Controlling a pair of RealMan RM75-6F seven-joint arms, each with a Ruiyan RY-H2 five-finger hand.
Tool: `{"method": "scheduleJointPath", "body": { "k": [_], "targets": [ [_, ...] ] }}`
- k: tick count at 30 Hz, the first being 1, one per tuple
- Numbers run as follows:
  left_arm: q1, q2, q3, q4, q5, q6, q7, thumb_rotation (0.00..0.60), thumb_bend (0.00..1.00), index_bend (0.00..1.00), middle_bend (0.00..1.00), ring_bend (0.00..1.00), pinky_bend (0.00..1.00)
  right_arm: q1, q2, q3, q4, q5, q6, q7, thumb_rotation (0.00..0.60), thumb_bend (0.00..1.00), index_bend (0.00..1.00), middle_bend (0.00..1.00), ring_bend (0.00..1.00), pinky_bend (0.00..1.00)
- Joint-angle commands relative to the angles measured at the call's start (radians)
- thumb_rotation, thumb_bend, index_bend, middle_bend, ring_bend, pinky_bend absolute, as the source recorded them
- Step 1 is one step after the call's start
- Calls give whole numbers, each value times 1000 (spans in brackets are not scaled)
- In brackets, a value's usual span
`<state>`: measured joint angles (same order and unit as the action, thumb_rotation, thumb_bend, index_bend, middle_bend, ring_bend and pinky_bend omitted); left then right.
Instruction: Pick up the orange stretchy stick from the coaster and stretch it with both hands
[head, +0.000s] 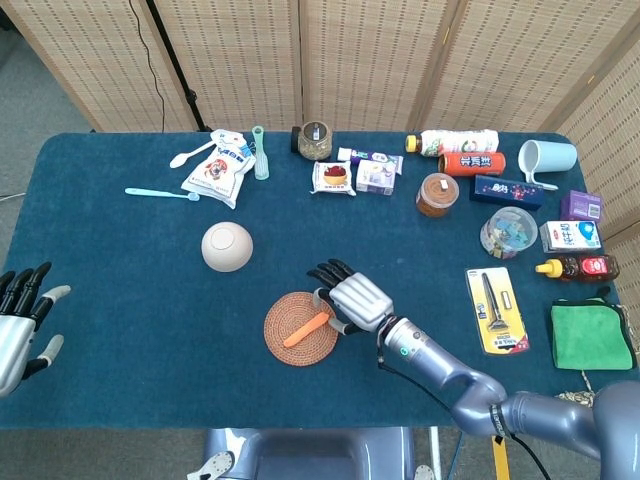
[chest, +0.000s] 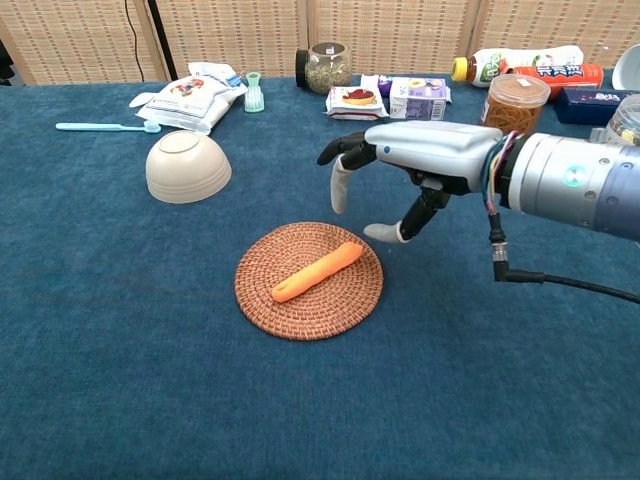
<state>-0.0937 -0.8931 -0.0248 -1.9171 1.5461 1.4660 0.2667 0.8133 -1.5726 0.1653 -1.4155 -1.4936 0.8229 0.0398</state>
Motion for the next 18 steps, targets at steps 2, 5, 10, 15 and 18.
{"method": "scheduleJointPath", "body": {
  "k": [2,5,10,15,18],
  "targets": [
    [0,-2,2,6,-2,-2,-5,600,310,237,12,36,0,18,-24,-9,28,4,-10,-6,600,406,378,93,0,0],
    [0,-3,3,9,-3,-4,-7,600,310,237,12,36,0,25,-35,-18,40,6,-15,-13,600,405,381,93,0,0],
    [1,-3,4,14,-5,-3,-13,600,310,237,12,36,0,33,-51,-28,59,11,-18,-31,600,405,383,93,0,0],
    [3,-2,6,21,-6,0,-20,600,310,237,12,36,0,42,-68,-32,74,20,-23,-39,600,406,386,93,0,0],
    [5,-1,8,26,-6,3,-27,600,310,237,12,36,0,47,-78,-36,86,26,-25,-47,600,406,389,93,0,0]
  ]
}}
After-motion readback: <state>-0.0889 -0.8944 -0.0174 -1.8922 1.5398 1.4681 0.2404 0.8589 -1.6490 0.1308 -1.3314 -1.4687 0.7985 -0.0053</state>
